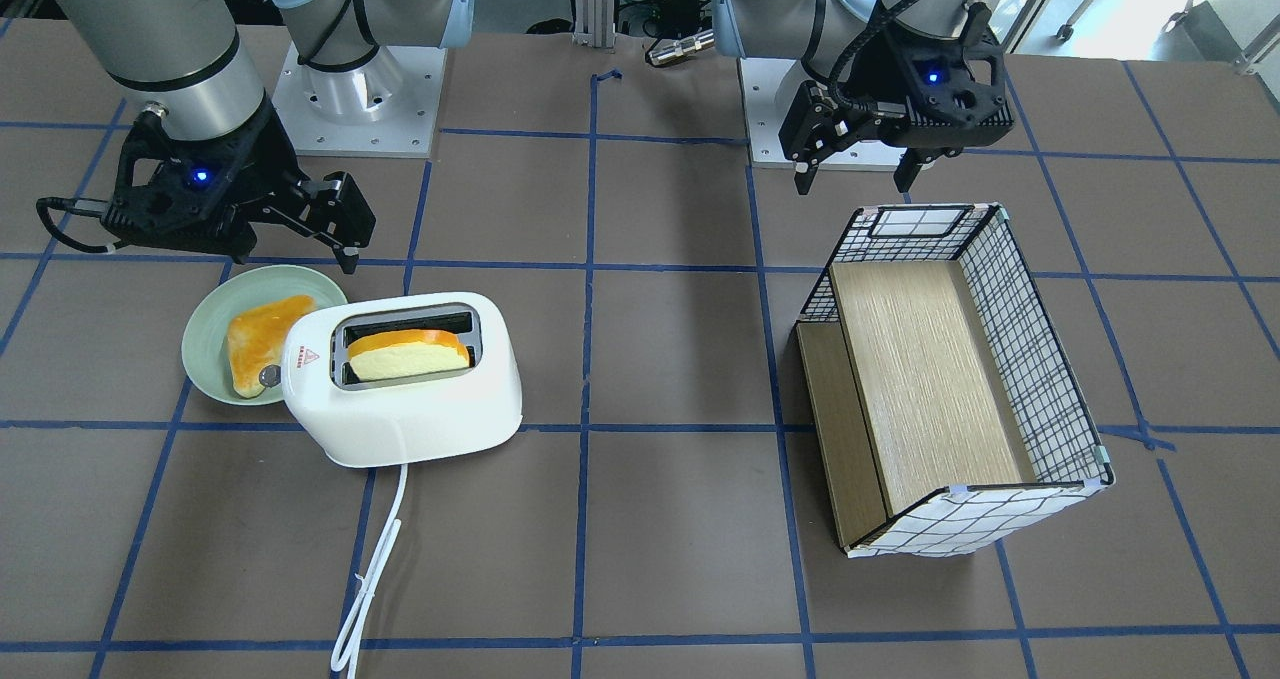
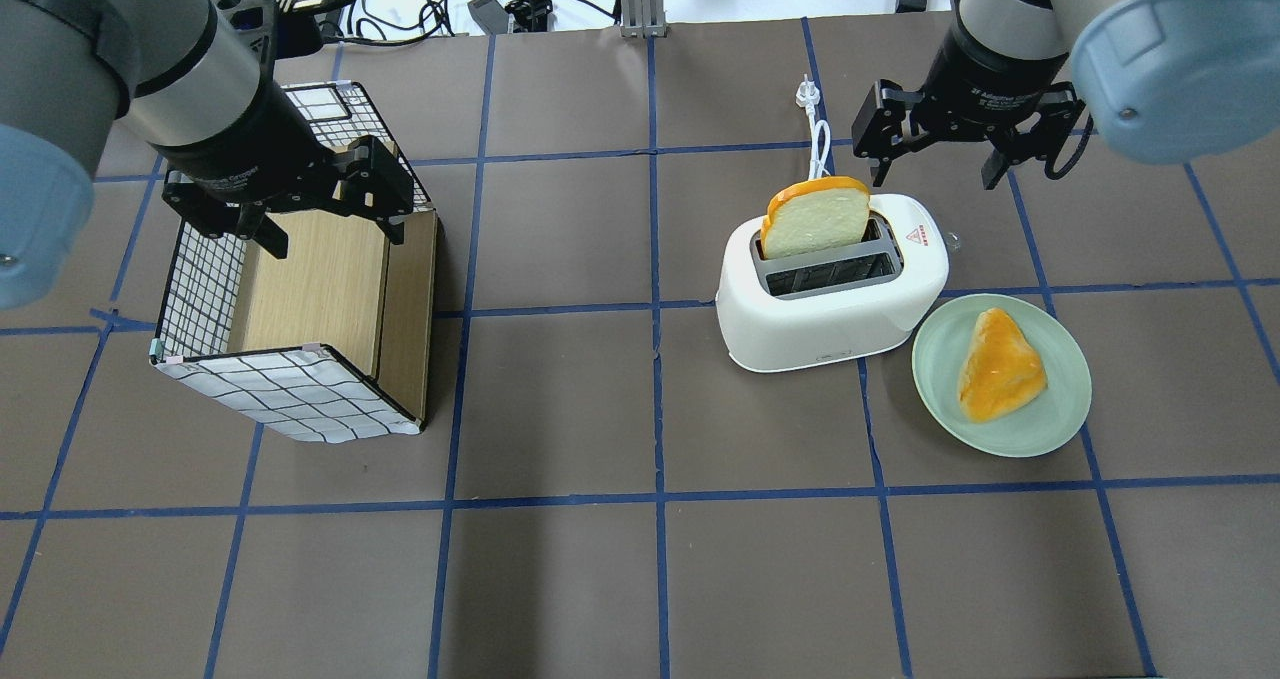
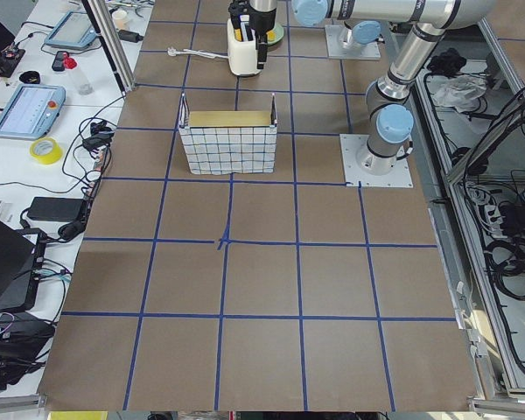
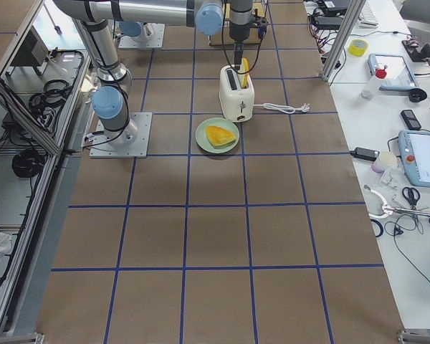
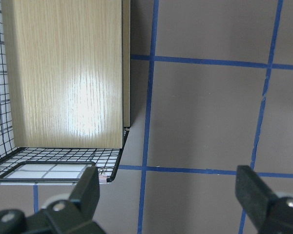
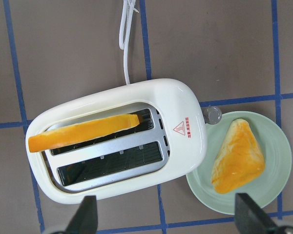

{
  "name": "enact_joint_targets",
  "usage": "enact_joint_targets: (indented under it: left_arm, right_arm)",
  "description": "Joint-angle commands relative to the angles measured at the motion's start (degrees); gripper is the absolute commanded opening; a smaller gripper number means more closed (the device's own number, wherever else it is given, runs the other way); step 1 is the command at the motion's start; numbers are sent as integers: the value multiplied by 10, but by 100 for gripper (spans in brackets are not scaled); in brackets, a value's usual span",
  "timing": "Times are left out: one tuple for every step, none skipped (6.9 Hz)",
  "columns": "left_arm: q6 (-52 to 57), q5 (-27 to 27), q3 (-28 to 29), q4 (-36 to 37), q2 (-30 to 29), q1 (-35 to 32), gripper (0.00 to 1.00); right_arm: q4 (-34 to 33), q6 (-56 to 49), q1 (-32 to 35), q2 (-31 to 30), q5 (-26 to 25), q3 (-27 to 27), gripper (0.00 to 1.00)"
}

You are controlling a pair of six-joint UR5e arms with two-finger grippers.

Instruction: Press toaster with right arm

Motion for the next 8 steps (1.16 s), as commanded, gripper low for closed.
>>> enact_joint_targets:
  left_arm:
    - [0,0,0,0,0,0,100]
    - [0,-1,0,0,0,0,100]
    - [0,-1,0,0,0,0,100]
    - [0,0,0,0,0,-1,100]
    - [0,-1,0,0,0,0,100]
    - [0,0,0,0,0,0,100]
    - [0,-1,0,0,0,0,100]
    - [0,-1,0,0,0,0,100]
  right_arm:
    - [-2,0,0,0,1,0,100]
    - [-2,0,0,0,1,0,100]
    - [-1,0,0,0,0,0,100]
    - [1,0,-1,0,0,0,100]
    - [2,0,-2,0,-4,1,100]
    - [2,0,-1,0,-9,1,100]
    - [-1,-1,-2,0,-8,2,100]
    - [-3,1,-1,0,-7,1,100]
